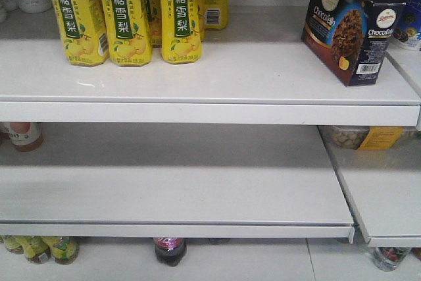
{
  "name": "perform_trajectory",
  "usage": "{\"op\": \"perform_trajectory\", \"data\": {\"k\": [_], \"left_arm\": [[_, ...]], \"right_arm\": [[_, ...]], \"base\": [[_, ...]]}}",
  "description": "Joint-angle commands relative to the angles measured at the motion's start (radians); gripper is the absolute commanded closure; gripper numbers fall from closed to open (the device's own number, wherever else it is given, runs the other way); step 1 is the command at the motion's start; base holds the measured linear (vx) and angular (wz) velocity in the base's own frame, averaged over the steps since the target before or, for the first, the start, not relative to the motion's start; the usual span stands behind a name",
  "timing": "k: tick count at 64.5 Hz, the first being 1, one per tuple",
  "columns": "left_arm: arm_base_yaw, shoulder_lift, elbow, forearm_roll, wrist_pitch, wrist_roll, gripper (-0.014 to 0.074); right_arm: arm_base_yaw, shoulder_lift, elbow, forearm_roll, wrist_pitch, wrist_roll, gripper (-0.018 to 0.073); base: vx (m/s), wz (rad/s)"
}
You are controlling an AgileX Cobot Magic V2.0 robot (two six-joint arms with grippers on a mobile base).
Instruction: Left arm holds basket, right arm returns cookies
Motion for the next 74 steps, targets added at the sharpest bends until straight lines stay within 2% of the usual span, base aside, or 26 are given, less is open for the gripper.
{"op": "perform_trajectory", "data": {"k": [1,21,74], "left_arm": [[0.003,-0.018,-0.033,0.012,-0.097,0.014,0.0603],[0.003,-0.018,-0.033,0.012,-0.097,0.014,0.0603],[0.003,-0.018,-0.033,0.012,-0.097,0.014,0.0603]], "right_arm": [[-0.006,-0.012,0.003,-0.01,-0.069,0.011,0.0567],[-0.006,-0.012,0.003,-0.019,-0.07,0.055,0.0567],[-0.006,-0.012,0.003,-0.013,-0.068,0.055,0.0567]], "base": [[0.0,0.0],[0.0,0.0],[0.0,0.0]]}}
